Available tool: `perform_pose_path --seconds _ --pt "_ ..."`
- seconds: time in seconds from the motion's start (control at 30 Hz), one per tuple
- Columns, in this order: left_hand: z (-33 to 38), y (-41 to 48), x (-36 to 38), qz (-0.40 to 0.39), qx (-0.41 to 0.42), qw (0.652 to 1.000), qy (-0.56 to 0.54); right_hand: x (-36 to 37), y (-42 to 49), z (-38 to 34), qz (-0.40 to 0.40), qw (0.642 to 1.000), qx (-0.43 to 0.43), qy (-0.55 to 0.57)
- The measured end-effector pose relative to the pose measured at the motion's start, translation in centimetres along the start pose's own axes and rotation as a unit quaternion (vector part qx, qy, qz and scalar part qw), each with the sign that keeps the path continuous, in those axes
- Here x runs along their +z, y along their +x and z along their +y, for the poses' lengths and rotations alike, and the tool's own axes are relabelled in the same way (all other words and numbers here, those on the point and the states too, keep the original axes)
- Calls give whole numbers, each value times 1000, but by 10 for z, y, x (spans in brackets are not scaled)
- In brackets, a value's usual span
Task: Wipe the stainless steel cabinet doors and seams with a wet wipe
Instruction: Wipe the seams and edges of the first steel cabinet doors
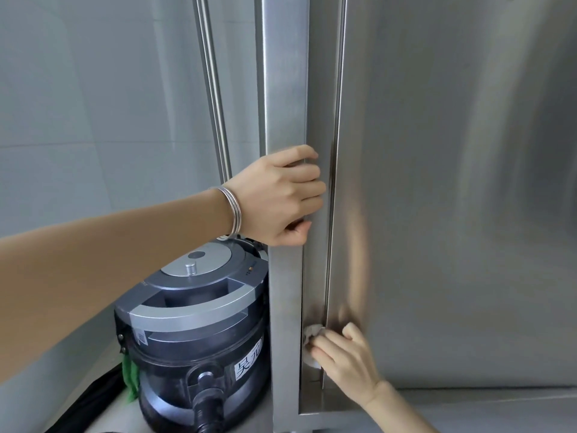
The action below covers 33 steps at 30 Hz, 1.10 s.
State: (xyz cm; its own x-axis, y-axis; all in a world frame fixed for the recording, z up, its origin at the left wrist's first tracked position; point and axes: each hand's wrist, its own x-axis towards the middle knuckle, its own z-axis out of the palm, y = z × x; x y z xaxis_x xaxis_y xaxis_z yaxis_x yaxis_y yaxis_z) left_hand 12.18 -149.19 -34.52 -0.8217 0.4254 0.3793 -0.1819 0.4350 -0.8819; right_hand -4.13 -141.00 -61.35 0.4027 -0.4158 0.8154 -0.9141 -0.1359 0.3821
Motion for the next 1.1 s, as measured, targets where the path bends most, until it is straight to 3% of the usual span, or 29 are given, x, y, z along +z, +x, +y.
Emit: perform_pose_path --seconds 0.13,0.27,0.37,0.5,0.63,0.87,0.93,1.1 --pt "3 1 -1 -6 -7 1000 -4 16 -28 -13 -72 997 -13 8" --pt "0 3 -9 -33 -13 999 -12 23 -41 -21 -210 976 -38 -43" --pt "4 4 -10 -50 -22 998 -23 15 -33 -29 -265 962 -2 -71" --pt "2 3 -13 -59 -21 998 -26 -28 -25 -26 -169 984 55 6" --pt "4 6 -12 -52 -20 998 -26 -88 -4 20 -76 994 84 4" --pt "14 20 -5 40 -101 991 -74 -215 28 110 -7 962 271 -28" --pt "23 38 -7 55 -109 987 -101 -248 38 130 13 957 281 -72" --pt "45 133 -14 78 -29 989 -118 -312 56 165 15 962 217 -166"
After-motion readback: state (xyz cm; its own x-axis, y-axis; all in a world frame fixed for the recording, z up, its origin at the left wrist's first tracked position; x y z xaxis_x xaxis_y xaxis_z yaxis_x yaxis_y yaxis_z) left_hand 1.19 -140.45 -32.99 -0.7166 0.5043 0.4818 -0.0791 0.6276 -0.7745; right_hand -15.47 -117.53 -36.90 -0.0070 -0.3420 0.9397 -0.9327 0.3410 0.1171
